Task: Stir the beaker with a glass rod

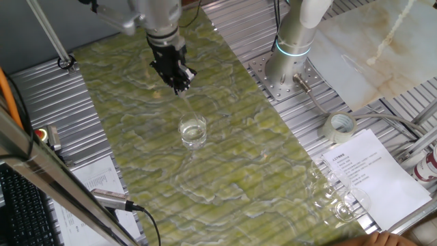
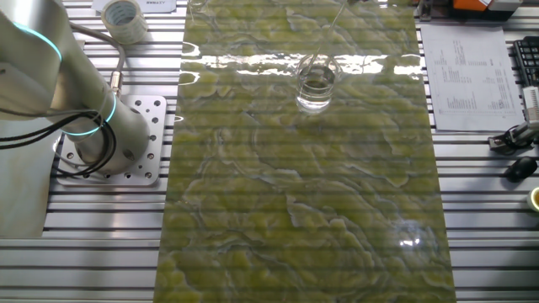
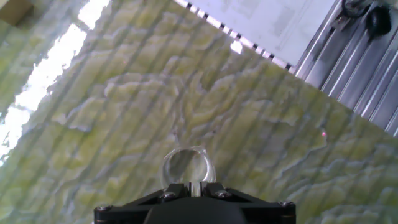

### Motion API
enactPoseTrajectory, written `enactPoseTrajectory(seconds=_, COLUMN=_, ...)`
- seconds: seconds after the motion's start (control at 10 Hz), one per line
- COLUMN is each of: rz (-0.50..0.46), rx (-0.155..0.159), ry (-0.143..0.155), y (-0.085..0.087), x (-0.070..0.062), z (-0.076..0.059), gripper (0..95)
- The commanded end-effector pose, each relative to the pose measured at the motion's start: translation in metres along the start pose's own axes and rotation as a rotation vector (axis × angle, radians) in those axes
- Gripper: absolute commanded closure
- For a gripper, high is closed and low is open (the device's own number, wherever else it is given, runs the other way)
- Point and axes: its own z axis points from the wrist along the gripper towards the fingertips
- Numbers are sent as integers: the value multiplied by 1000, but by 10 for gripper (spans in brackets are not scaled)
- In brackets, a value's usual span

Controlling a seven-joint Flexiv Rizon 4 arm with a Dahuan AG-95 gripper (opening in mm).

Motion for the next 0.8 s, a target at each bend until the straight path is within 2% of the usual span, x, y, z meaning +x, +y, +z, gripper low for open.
enactPoseTrajectory(seconds=0.1, rz=-136, rx=88, ry=-92, y=1, x=0, z=0, gripper=950)
enactPoseTrajectory(seconds=0.4, rz=-172, rx=188, ry=-24, y=1, x=0, z=0, gripper=950)
enactPoseTrajectory(seconds=0.6, rz=-172, rx=187, ry=-3, y=1, x=0, z=0, gripper=950)
enactPoseTrajectory(seconds=0.8, rz=-172, rx=173, ry=39, y=1, x=0, z=0, gripper=950)
